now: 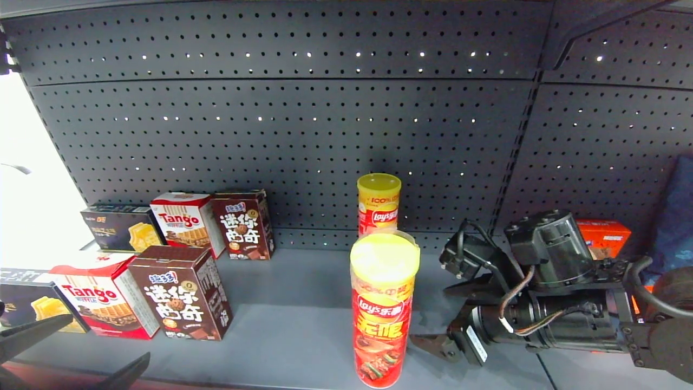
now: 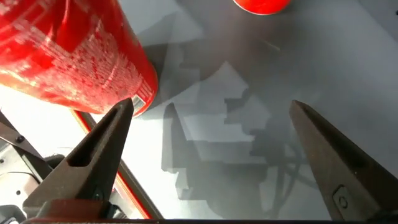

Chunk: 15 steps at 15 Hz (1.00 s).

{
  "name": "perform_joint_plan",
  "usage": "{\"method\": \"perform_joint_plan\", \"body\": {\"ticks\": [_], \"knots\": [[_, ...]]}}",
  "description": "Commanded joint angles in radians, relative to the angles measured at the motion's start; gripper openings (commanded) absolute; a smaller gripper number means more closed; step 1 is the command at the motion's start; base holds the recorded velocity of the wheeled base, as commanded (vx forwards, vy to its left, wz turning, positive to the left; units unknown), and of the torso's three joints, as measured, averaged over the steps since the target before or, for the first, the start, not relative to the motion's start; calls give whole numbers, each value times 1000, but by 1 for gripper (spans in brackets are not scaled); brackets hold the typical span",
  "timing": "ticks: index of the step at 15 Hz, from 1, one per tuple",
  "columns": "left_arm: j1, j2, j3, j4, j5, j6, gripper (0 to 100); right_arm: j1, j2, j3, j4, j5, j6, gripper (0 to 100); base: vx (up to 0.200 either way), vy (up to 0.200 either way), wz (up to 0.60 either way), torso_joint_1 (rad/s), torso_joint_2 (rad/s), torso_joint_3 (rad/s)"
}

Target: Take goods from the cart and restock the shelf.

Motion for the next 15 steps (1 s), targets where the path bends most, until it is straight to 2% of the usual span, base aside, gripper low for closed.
{"method": "perform_joint_plan", "body": {"ticks": [1, 7, 10, 12, 15], "knots": [[-1, 0, -1, 0, 0, 0, 100, -16, -54, 27, -1, 0, 0, 100, 0, 0, 0, 0, 0, 0], [-4, -14, -2, -23, 0, 5, 100, -154, -294, 73, -1, -20, 48, 100, 0, 0, 0, 0, 0, 0], [5, -19, 8, -63, -2, -2, 100, -268, -478, 127, -2, -40, 60, 100, 0, 0, 0, 0, 0, 0], [53, -79, 50, -65, -37, 0, 100, -397, -601, 179, -1, -49, 80, 100, 0, 0, 0, 0, 0, 0], [125, -148, 97, -66, -65, 0, 100, -504, -724, 250, -4, -52, 111, 100, 0, 0, 0, 0, 0, 0]]}}
